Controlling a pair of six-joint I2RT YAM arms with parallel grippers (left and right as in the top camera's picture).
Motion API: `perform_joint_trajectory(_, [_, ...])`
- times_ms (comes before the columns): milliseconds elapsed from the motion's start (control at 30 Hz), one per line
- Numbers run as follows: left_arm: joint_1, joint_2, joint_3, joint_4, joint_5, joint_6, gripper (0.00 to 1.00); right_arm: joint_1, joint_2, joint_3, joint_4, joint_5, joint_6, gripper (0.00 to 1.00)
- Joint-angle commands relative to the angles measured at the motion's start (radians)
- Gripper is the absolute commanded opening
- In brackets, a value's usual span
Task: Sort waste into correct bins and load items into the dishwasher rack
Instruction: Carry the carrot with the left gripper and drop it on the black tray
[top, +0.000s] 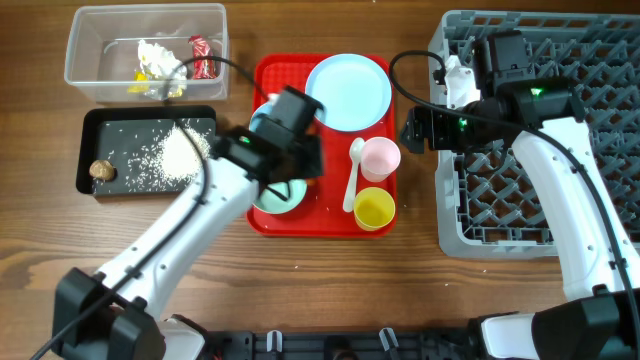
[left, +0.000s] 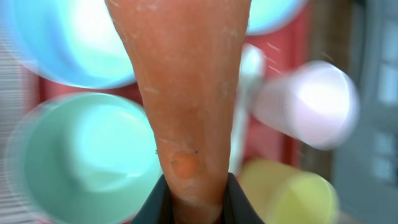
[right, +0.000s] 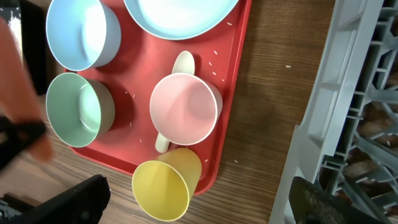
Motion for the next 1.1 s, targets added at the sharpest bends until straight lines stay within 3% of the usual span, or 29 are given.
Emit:
perform_joint_trajectory(0, [0.137,-0.027,0.018,-0.039,-0.103,0.017,0.04,-0.002,0.003,-0.002,-0.005,0.018,0.011,0.95])
perform_joint_trajectory(600, [0.728,0.089,-0.064,-0.014,-0.136,0.058,0.04,-0.002,0.003,-0.002,-0.004,0.018,0.011,0.95])
perform_joint_trajectory(1067, [0.785,0.276,-0.066,0.124,-0.131,0.064,0.04,-0.002,0.003,-0.002,-0.034,0.018,0.011,0.95])
